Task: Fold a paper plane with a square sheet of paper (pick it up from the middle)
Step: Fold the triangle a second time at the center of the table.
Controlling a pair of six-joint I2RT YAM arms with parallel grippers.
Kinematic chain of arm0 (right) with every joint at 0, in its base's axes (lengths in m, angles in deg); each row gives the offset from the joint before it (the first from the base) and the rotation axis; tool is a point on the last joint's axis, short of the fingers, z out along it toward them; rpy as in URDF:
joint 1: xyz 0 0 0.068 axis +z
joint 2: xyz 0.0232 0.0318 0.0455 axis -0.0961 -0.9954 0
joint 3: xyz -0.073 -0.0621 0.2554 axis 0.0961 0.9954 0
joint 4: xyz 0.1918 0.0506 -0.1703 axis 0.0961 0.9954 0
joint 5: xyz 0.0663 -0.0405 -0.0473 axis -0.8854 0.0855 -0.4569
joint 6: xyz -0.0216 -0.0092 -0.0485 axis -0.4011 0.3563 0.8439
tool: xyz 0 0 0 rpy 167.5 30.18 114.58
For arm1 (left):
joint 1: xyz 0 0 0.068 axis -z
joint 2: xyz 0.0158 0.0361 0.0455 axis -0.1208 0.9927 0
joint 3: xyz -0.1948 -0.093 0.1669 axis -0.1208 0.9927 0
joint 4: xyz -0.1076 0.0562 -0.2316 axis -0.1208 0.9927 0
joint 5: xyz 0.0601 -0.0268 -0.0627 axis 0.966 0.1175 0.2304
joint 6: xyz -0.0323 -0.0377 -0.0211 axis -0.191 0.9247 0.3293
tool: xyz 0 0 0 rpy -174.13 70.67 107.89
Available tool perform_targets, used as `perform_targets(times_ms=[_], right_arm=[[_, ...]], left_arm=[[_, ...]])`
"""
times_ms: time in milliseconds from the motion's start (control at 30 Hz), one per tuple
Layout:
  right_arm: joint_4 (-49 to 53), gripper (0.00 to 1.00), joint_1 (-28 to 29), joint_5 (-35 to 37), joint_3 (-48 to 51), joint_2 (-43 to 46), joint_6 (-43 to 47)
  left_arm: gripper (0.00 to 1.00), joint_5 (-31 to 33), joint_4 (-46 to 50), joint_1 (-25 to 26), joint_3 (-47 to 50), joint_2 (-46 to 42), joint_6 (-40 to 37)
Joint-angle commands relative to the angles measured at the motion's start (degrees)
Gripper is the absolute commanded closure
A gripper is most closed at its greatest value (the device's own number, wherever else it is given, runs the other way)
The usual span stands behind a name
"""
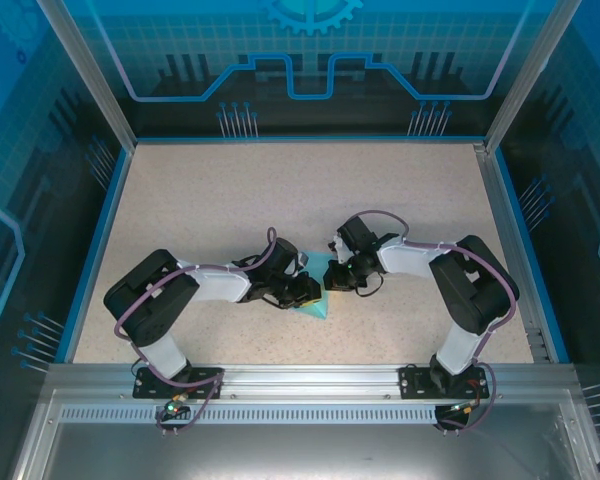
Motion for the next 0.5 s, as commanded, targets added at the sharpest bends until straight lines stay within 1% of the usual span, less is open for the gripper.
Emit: perform_targets(times_ms=[0, 267, 467], right_arm=[[1.33, 0.91, 0.47, 0.98, -1.22, 0.08, 0.97], [0.57, 0.91, 0.63, -1.61, -1.25, -0.87, 1.49], [0.87, 0.91, 1.13, -2.18, -1.16, -1.03, 1.76]], left_arm=[[0.82, -1.06, 0.0, 0.43, 0.88, 0.66, 0.08], [0.82, -1.03, 0.72, 0.43, 0.7, 0.85, 0.03], [0.82, -1.29, 0.26, 0.46, 1.09, -1.39, -0.11]])
